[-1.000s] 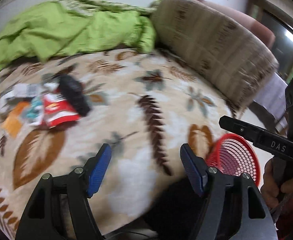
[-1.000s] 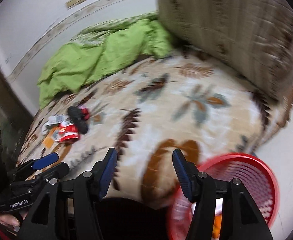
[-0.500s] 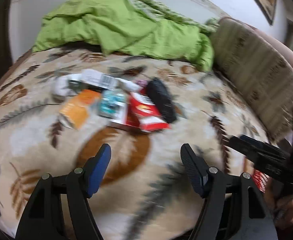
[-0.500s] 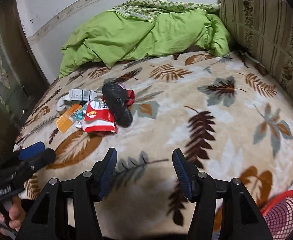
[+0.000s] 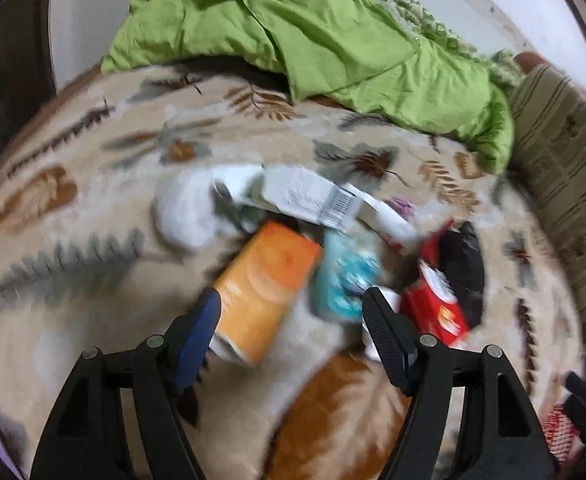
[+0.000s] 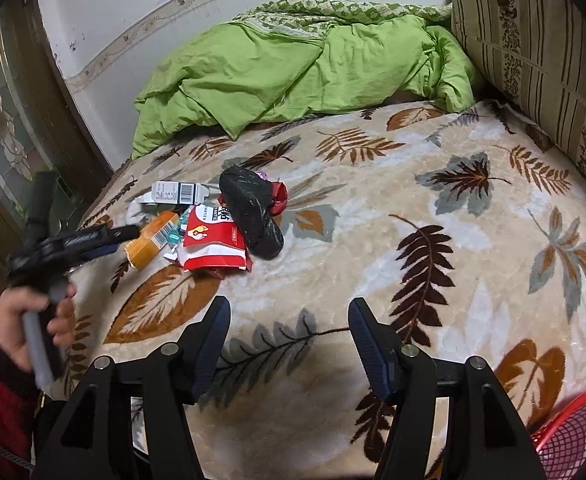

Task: Collect trash
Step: 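Move both open tools back over the trash pile, then grasp the orange cream box with the left tool while the right tool grasps the black plastic bag, then lift the orange box and black bag off the bed with both tools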

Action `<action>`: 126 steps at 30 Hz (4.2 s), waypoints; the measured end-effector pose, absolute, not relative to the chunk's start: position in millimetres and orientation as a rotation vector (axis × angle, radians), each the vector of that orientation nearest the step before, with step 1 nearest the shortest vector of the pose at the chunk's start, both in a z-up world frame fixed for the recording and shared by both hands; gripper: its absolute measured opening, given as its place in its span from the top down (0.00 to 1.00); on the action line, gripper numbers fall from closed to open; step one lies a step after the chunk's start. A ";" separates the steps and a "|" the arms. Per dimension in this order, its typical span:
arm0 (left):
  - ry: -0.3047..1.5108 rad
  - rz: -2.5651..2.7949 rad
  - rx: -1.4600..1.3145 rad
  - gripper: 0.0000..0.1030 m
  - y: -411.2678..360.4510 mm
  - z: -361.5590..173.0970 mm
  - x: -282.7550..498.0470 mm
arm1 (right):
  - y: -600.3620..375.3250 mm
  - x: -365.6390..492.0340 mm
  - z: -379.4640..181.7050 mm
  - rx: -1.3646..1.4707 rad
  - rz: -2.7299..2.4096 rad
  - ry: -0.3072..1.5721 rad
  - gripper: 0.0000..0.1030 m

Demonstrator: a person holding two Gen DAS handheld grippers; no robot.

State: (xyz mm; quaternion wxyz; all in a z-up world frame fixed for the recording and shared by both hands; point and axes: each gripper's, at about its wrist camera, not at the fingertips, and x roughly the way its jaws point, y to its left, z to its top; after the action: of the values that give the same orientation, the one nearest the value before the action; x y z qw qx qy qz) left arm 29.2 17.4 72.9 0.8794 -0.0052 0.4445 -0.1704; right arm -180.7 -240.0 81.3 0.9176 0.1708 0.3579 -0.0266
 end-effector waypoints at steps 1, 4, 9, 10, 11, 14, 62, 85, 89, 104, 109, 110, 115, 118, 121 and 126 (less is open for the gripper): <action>0.922 -0.345 0.026 0.30 14.5 71.7 33.9 | -241.3 -181.3 81.3 0.359 -0.052 0.733 0.37; 0.963 -0.368 0.096 0.30 11.6 60.4 44.7 | -243.8 -183.2 81.5 0.377 -0.039 0.727 0.37; 0.991 -0.375 0.148 0.30 9.4 39.9 52.6 | -245.4 -181.2 80.2 0.396 -0.025 0.731 0.37; 0.996 -0.367 0.147 0.30 9.5 35.6 55.4 | -244.3 -180.4 79.9 0.394 -0.024 0.734 0.37; 0.999 -0.362 0.136 0.30 10.0 32.7 57.8 | -243.0 -179.4 79.9 0.389 -0.024 0.736 0.37; 1.004 -0.355 0.088 0.37 11.8 24.8 63.1 | -240.0 -178.2 79.8 0.372 -0.024 0.740 0.37; 0.788 -0.384 -0.003 0.56 0.9 67.5 -104.8 | -183.2 -133.6 78.9 0.205 0.038 0.669 0.62; 0.785 -0.388 0.027 0.56 -8.2 63.0 -103.1 | -189.0 -140.0 75.1 0.234 0.010 0.671 0.62; 0.785 -0.387 0.029 0.56 -8.4 63.0 -103.0 | -189.4 -139.2 74.6 0.233 0.015 0.673 0.62; 0.785 -0.386 0.031 0.56 -9.2 62.3 -102.7 | -191.1 -139.3 74.9 0.245 0.017 0.671 0.62; 0.785 -0.385 0.031 0.56 -9.9 62.6 -103.3 | -192.2 -140.7 76.0 0.248 0.012 0.667 0.62; 0.785 -0.384 0.031 0.56 -10.0 62.8 -103.5 | -192.4 -140.8 76.4 0.249 0.012 0.667 0.62; 0.780 -0.382 0.035 0.56 -10.2 62.0 -103.0 | -193.5 -141.9 77.5 0.249 0.012 0.663 0.62; 0.778 -0.381 0.036 0.56 -10.5 62.5 -103.4 | -192.5 -144.1 78.5 0.245 0.010 0.658 0.62; 0.774 -0.385 0.038 0.56 -10.3 62.8 -102.5 | -190.6 -148.1 78.5 0.253 0.014 0.656 0.62; 0.761 -0.390 0.044 0.56 -8.4 67.0 -107.1 | -186.7 -159.7 81.9 0.249 0.020 0.642 0.62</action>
State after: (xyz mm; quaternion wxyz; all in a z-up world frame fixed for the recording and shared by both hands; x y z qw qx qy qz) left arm -107.1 -8.4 67.0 0.9098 0.0213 0.3689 -0.1889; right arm -159.7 -186.7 81.9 0.9413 0.1219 0.3147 0.0100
